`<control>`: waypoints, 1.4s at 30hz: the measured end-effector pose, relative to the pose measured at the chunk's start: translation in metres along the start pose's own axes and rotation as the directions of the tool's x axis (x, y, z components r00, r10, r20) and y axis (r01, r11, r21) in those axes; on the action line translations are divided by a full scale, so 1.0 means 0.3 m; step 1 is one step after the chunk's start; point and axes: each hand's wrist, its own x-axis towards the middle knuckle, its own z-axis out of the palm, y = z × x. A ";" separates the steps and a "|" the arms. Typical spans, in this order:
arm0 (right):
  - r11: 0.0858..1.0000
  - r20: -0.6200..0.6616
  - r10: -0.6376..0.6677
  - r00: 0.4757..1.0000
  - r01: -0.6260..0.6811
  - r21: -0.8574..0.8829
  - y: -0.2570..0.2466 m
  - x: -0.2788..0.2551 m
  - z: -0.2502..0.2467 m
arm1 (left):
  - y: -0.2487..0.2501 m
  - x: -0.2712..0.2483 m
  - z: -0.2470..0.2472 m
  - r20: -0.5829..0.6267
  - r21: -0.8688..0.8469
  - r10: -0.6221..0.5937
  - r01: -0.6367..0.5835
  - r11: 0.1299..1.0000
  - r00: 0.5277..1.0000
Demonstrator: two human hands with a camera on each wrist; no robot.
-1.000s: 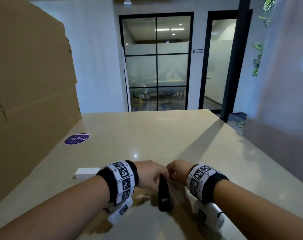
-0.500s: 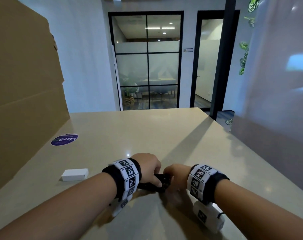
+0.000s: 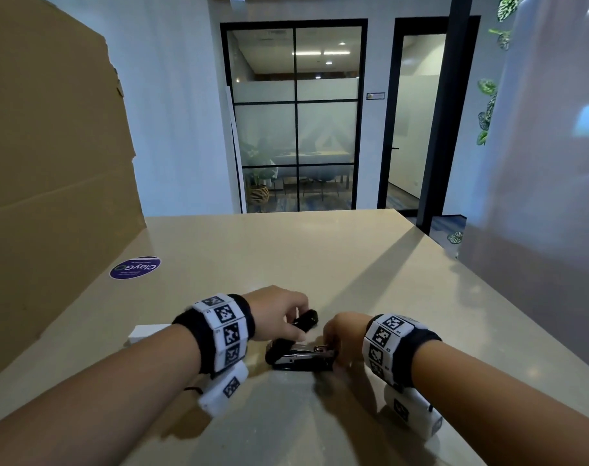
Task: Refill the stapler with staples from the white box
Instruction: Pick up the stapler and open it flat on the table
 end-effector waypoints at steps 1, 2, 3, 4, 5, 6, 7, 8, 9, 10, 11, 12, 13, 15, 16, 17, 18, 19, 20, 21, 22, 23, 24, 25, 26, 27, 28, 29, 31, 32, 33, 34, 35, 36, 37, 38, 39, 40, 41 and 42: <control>1.000 -0.006 -0.008 1.000 0.008 0.002 0.004 0.000 0.002 | -0.019 -0.015 -0.014 -0.015 -0.021 0.001 -0.001 1.000 1.000; 1.000 -0.012 -0.013 1.000 0.013 0.005 0.008 0.001 0.004 | -0.038 -0.029 -0.026 -0.029 -0.032 -0.005 0.004 0.999 1.000; 1.000 -0.016 -0.013 1.000 0.013 0.010 0.011 0.003 0.007 | -0.056 -0.043 -0.036 -0.048 -0.043 -0.009 0.007 0.999 0.999; 1.000 -0.015 -0.011 1.000 0.011 0.015 0.013 0.008 0.010 | -0.069 -0.056 -0.044 -0.064 -0.054 -0.024 0.021 0.998 0.998; 1.000 -0.011 -0.010 1.000 0.010 0.016 0.014 0.011 0.011 | -0.080 -0.069 -0.051 -0.078 -0.066 -0.035 0.029 0.997 0.996; 1.000 -0.008 -0.011 1.000 0.011 0.014 0.014 0.015 0.010 | -0.089 -0.082 -0.059 -0.086 -0.071 -0.052 0.046 0.996 0.995; 1.000 -0.007 -0.013 1.000 0.013 0.010 0.013 0.018 0.007 | -0.099 -0.093 -0.065 -0.092 -0.070 -0.063 0.057 0.996 0.994; 1.000 -0.006 -0.016 1.000 0.016 0.004 0.011 0.021 0.003 | -0.110 -0.104 -0.070 -0.091 -0.066 -0.076 0.070 0.995 0.993; 1.000 -0.006 -0.019 1.000 0.019 -0.004 0.008 0.022 0.000 | -0.121 -0.115 -0.074 -0.088 -0.068 -0.087 0.081 0.994 0.992; 1.000 -0.008 -0.024 1.000 0.024 -0.012 0.006 0.025 -0.001 | -0.132 -0.123 -0.076 -0.081 -0.065 -0.099 0.094 0.993 0.992; 0.999 -0.011 -0.026 1.000 0.026 -0.022 0.006 0.025 -0.003 | -0.141 -0.131 -0.079 -0.075 -0.057 -0.105 0.101 0.993 0.992; 0.999 -0.012 -0.025 1.000 0.024 -0.028 0.005 0.027 -0.003 | -0.148 -0.137 -0.081 -0.064 -0.039 -0.115 0.113 0.993 0.991; 0.999 -0.014 -0.021 1.000 0.021 -0.033 0.003 0.027 -0.003 | -0.155 -0.142 -0.084 -0.052 -0.017 -0.128 0.127 0.992 0.990; 0.999 -0.013 -0.017 1.000 0.016 -0.038 0.000 0.028 -0.003 | -0.169 -0.149 -0.090 -0.026 0.028 -0.163 0.164 0.986 0.986; 0.999 -0.008 -0.017 1.000 0.017 -0.039 -0.001 0.028 -0.004 | -0.174 -0.152 -0.092 -0.010 0.056 -0.184 0.184 0.981 0.983; 0.999 -0.005 -0.018 1.000 0.018 -0.041 -0.002 0.027 -0.004 | -0.179 -0.155 -0.092 0.009 0.090 -0.207 0.205 0.975 0.978; 0.999 -0.005 -0.018 1.000 0.018 -0.040 -0.002 0.028 -0.003 | -0.184 -0.157 -0.090 0.033 0.126 -0.233 0.227 0.966 0.972; 0.999 -0.007 -0.018 1.000 0.018 -0.036 -0.001 0.027 -0.003 | -0.190 -0.159 -0.084 0.059 0.161 -0.260 0.248 0.955 0.964; 0.999 -0.009 -0.017 1.000 0.016 -0.033 0.000 0.027 -0.002 | -0.196 -0.160 -0.073 0.088 0.194 -0.285 0.264 0.945 0.955; 0.999 -0.011 -0.016 1.000 0.015 -0.033 0.001 0.027 -0.002 | -0.203 -0.160 -0.058 0.116 0.222 -0.306 0.276 0.935 0.945; 0.999 -0.011 -0.015 1.000 0.015 -0.035 0.001 0.026 0.000 | -0.211 -0.161 -0.039 0.140 0.245 -0.323 0.283 0.927 0.936; 0.999 -0.012 -0.015 1.000 0.015 -0.038 0.001 0.025 0.001 | -0.216 -0.160 -0.017 0.162 0.262 -0.336 0.288 0.921 0.928; 0.999 -0.013 -0.015 1.000 0.014 -0.041 0.001 0.025 0.001 | -0.221 -0.158 0.005 0.181 0.273 -0.343 0.288 0.918 0.922; 0.999 -0.013 -0.014 1.000 0.014 -0.044 0.000 0.025 0.001 | -0.228 -0.157 0.025 0.194 0.275 -0.346 0.287 0.917 0.918; 0.999 -0.011 -0.013 1.000 0.013 -0.049 -0.001 0.025 0.001 | -0.234 -0.154 0.040 0.200 0.267 -0.345 0.288 0.920 0.917; 0.998 -0.009 -0.014 1.000 0.013 -0.055 -0.003 0.025 0.000 | -0.239 -0.154 0.049 0.198 0.251 -0.344 0.292 0.923 0.918; 0.998 -0.007 -0.014 1.000 0.013 -0.062 -0.004 0.025 0.000 | -0.243 -0.155 0.052 0.194 0.233 -0.344 0.297 0.926 0.919; 0.998 -0.006 -0.015 1.000 0.014 -0.067 -0.005 0.025 0.000 | -0.246 -0.157 0.053 0.193 0.221 -0.346 0.303 0.927 0.918; 0.997 -0.008 -0.017 1.000 0.017 -0.078 -0.008 0.023 -0.001 | -0.250 -0.161 0.052 0.197 0.207 -0.348 0.308 0.928 0.916; 0.996 -0.009 -0.020 1.000 0.019 -0.085 -0.009 0.022 -0.002 | -0.255 -0.164 0.052 0.199 0.198 -0.350 0.312 0.929 0.916; 0.996 -0.007 -0.022 1.000 0.021 -0.091 -0.010 0.020 -0.002 | -0.261 -0.167 0.052 0.197 0.184 -0.352 0.318 0.930 0.915; 0.996 -0.004 -0.021 1.000 0.021 -0.091 -0.010 0.020 -0.003 | -0.270 -0.171 0.048 0.193 0.161 -0.351 0.323 0.933 0.916; 0.996 0.001 -0.020 1.000 0.020 -0.085 -0.010 0.019 -0.004 | -0.282 -0.174 0.041 0.181 0.120 -0.347 0.329 0.937 0.920; 0.997 0.006 -0.019 1.000 0.020 -0.074 -0.009 0.018 -0.005 | -0.298 -0.177 0.027 0.157 0.067 -0.345 0.339 0.939 0.925; 0.998 0.011 -0.019 1.000 0.019 -0.062 -0.009 0.016 -0.007 | -0.316 -0.181 0.006 0.119 0.026 -0.352 0.351 0.936 0.928; 0.998 0.014 -0.019 1.000 0.020 -0.056 -0.008 0.015 -0.008 | -0.338 -0.186 -0.022 0.065 0.032 -0.368 0.367 0.930 0.928; 0.998 0.015 -0.020 1.000 0.021 -0.054 -0.008 0.014 -0.009 | -0.364 -0.194 -0.053 0.002 0.081 -0.392 0.391 0.917 0.920; 0.998 0.017 -0.022 1.000 0.023 -0.055 -0.009 0.013 -0.010 | -0.391 -0.204 -0.083 -0.055 0.137 -0.419 0.422 0.896 0.907; 0.998 0.018 -0.024 1.000 0.025 -0.057 -0.010 0.011 -0.011 | -0.424 -0.214 -0.107 -0.092 0.181 -0.449 0.459 0.870 0.889; 0.998 0.020 -0.024 1.000 0.025 -0.060 -0.011 0.013 -0.011 | -0.456 -0.225 -0.124 -0.101 0.210 -0.481 0.491 0.845 0.871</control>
